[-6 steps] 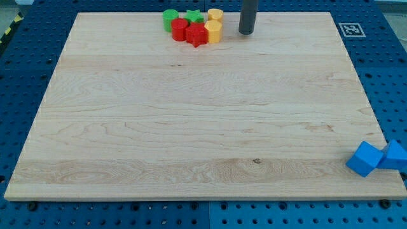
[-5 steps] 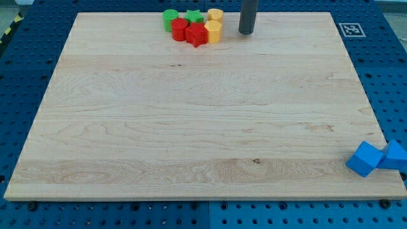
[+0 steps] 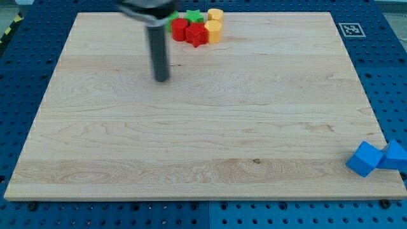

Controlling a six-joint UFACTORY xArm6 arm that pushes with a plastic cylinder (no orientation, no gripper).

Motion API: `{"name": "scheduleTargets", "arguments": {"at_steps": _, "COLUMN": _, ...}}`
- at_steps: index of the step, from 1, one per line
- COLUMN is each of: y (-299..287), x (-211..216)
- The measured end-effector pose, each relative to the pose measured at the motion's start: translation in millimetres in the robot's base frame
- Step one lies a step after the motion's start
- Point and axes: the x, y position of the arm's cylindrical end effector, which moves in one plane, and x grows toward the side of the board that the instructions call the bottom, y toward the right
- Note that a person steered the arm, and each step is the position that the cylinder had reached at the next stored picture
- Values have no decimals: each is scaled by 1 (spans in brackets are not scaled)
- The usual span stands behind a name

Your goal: Point your arm at bottom right

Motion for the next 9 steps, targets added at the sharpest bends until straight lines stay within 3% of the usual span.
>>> {"name": "scheduleTargets", "arguments": {"at_steps": 1, "y": -43, "x": -2}}
{"name": "scheduleTargets", "arguments": {"at_steps": 2, "y": -42, "x": -2}}
{"name": "scheduleTargets", "arguments": {"at_steps": 3, "y": 24, "x": -2}}
{"name": "scheduleTargets", "arguments": {"at_steps": 5, "y": 284, "x": -5}}
{"name": "scheduleTargets", "arguments": {"at_steps": 6, "y": 430, "x": 20}}
{"name": "scheduleTargets", "arguments": {"at_steps": 7, "y": 464, "x": 30}}
{"name": "scheduleTargets", "arguments": {"at_steps": 9, "y": 469, "x": 57}}
